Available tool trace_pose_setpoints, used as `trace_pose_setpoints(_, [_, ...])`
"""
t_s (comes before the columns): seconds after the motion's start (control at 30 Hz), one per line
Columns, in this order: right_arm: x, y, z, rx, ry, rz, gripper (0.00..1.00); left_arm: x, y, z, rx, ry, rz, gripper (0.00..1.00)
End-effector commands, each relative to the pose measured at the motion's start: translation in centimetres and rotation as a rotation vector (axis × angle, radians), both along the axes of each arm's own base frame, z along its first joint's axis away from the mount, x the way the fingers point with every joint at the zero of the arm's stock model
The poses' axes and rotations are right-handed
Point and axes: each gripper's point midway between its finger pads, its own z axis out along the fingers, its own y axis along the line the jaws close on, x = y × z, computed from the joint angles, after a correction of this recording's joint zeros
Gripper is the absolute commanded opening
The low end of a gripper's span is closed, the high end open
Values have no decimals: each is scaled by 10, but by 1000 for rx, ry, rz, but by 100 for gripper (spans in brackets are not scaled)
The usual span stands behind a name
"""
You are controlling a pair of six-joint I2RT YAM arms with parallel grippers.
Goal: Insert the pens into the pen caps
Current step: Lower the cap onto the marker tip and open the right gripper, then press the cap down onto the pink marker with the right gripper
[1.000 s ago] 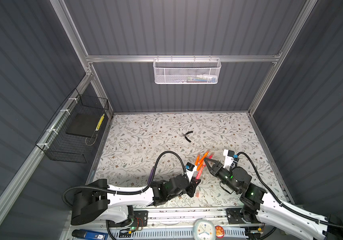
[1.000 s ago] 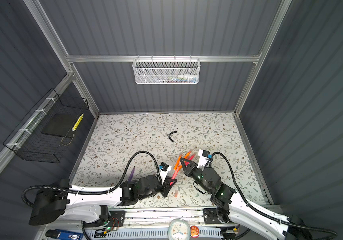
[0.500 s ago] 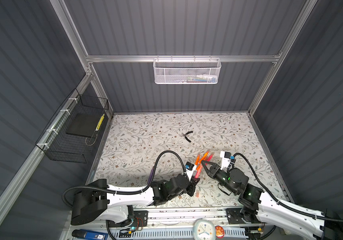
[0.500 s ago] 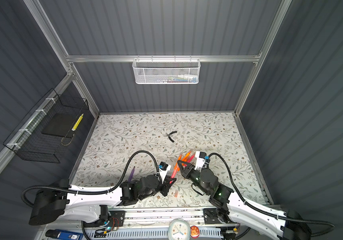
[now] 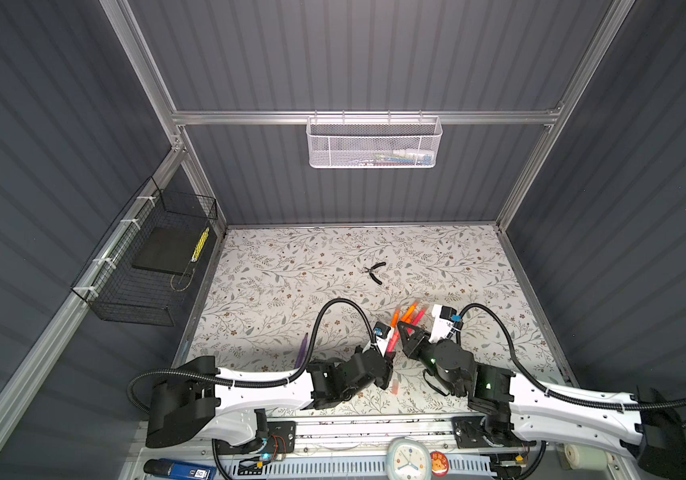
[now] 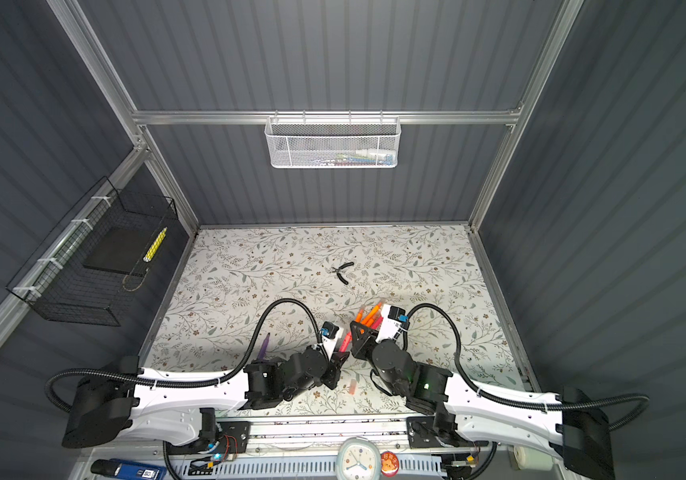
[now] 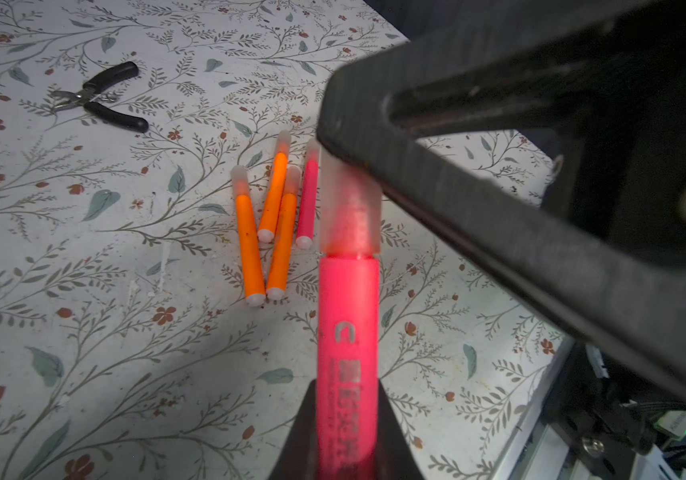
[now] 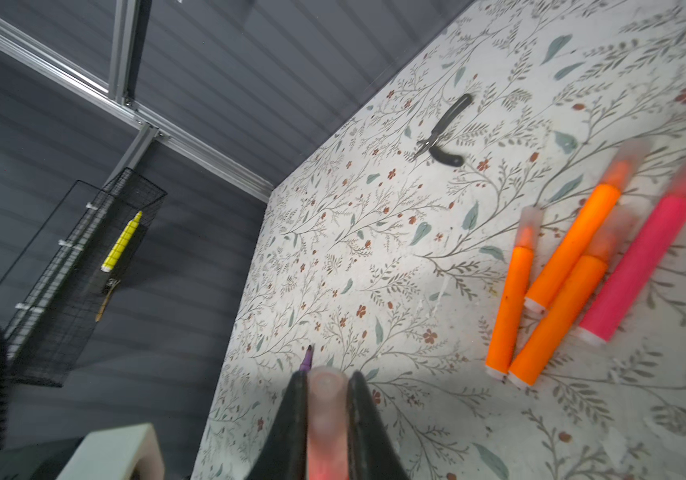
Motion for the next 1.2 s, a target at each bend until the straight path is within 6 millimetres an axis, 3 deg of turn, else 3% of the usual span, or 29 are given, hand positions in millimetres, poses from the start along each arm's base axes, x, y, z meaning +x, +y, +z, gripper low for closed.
trace_pose_setpoints(0.0, [-17, 17, -13, -67, 51, 61, 0, 20, -6, 31, -25, -98, 69, 0])
trace_pose_setpoints(0.17, [-17, 27, -12, -84, 52, 72, 0, 24, -2, 35, -16, -125, 90, 0])
trace_pose_setpoints(0.3, [-18, 27, -2, -73, 27, 81, 10, 25, 2, 35, -15, -130, 97, 0])
trace_pose_setpoints(0.47, [-19, 17, 6, -43, -7, 71, 32, 23, 2, 22, 6, -114, 90, 0])
trace_pose_setpoints(0.63, [-22, 4, 14, -25, -42, 79, 65, 20, 2, 14, 1, -92, 82, 0])
trace_pose_setpoints(0.73, [-25, -8, 16, -12, -54, 73, 75, 17, 1, 12, -15, -80, 62, 0])
trace_pose_setpoints(0.87, [-27, -26, 19, 21, -83, 48, 76, 8, -7, 9, -37, -65, -5, 0])
trace_pose_setpoints(1.0, [-24, -43, 25, 52, -115, 38, 69, -7, -17, 11, -82, -49, -113, 0])
trace_pose_setpoints(1.17, [-20, -38, 31, 136, -112, 117, 63, -24, -29, 15, -131, -28, -224, 0])
